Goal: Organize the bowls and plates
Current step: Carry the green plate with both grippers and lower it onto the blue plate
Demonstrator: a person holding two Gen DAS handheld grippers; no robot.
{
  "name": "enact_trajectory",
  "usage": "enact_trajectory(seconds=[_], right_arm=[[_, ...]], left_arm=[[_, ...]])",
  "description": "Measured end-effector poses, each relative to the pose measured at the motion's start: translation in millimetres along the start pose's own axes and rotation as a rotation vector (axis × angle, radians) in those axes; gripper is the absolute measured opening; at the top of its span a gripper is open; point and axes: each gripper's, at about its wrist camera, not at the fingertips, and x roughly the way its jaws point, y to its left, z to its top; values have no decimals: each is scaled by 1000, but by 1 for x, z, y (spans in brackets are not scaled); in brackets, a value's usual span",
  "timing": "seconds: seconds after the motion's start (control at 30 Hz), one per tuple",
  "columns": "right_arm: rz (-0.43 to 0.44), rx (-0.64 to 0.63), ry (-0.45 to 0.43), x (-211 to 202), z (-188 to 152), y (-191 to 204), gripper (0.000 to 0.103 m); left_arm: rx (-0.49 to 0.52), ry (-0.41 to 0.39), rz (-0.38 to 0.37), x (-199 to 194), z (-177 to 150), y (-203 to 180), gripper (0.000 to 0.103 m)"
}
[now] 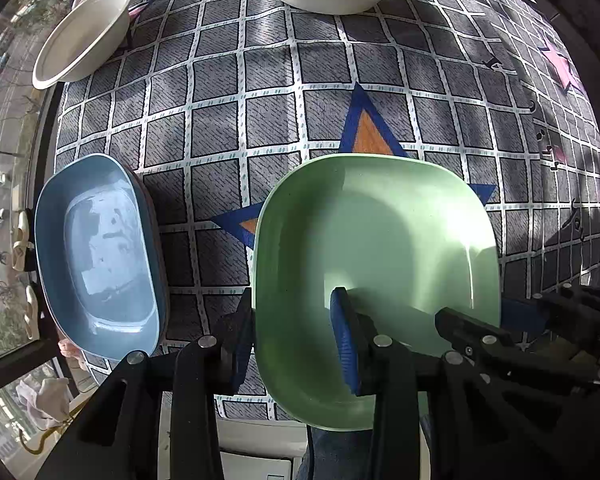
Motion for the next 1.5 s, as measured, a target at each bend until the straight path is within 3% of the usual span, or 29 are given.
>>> enact_trajectory(seconds=[0.5, 0.6, 0.7, 1.03, 1.1, 1.2, 1.23, 1.27, 1.33, 1.5], right_arm=[[51, -109, -96, -41, 44, 90, 33], [62, -135, -107, -32, 27, 105, 33], [64, -166, -112, -10, 2, 119, 33], [45, -205, -110, 16, 20, 168, 33], [28, -205, -104, 23, 24, 172, 33], [38, -196, -75, 29, 25, 169, 34], [34, -186, -77, 28, 23, 166, 44], [20, -174, -87, 26, 22, 161, 61], [33, -152, -112, 20, 16, 147, 72], [39, -40, -123, 10, 8, 104, 72]], left_arm=[[-149, -101, 46, -63, 15, 158, 40], [-168, -115, 63, -54, 18, 150, 40], [-187, -117, 83, -50, 9, 110, 40], [-211, -125, 101, -19, 19, 128, 40], [-208, -109, 119, -12, 19, 129, 47], [-209, -103, 148, -9, 14, 128, 67], [-218, -110, 153, -10, 11, 130, 73], [-227, -111, 145, -10, 8, 131, 79], [-234, -105, 135, -11, 3, 132, 80], [-221, -104, 109, -15, -8, 122, 80]])
